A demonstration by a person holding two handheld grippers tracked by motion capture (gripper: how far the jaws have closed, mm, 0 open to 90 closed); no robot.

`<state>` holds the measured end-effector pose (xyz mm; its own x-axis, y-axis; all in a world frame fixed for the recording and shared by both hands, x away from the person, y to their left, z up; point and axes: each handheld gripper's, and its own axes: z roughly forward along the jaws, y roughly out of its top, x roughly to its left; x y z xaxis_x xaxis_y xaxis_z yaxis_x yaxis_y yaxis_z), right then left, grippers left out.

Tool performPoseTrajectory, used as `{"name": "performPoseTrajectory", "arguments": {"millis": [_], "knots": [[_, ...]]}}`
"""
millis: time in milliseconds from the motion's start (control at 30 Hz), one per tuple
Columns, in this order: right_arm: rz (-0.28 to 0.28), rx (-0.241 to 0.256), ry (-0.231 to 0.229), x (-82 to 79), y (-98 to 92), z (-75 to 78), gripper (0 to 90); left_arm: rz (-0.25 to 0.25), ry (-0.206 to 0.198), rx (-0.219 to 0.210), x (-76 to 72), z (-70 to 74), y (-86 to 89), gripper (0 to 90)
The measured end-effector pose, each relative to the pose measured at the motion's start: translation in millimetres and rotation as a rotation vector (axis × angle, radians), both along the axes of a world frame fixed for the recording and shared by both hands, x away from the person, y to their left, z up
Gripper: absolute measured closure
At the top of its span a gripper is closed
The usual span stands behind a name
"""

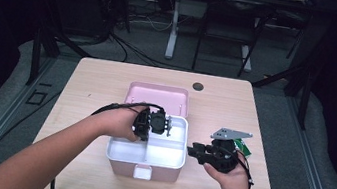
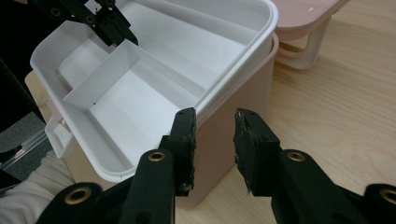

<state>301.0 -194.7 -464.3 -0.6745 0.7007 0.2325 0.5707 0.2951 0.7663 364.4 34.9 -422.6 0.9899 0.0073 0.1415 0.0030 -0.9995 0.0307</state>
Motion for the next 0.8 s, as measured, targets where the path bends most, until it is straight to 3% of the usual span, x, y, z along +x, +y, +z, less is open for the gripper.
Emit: {"name": "performPoseTrajectory", "arguments": {"millis": [300,467,800], "knots": [[-0.006,-0.001,-0.005,-1.5,-2.5,2.5,68.3,0.042,-0.039,-0.044,-1.5,23.1,11.8,89.4],[-0.011,-0.002,-0.008,-1.7,-2.4,2.9,68.1,0.077,-0.045,-0.033,1.8,29.7,25.6,89.4],[-0.006,-0.014,-0.004,-0.9,-0.4,3.4,68.1,0.229,-0.014,-0.02,10.9,33.3,71.5,89.4]]}}
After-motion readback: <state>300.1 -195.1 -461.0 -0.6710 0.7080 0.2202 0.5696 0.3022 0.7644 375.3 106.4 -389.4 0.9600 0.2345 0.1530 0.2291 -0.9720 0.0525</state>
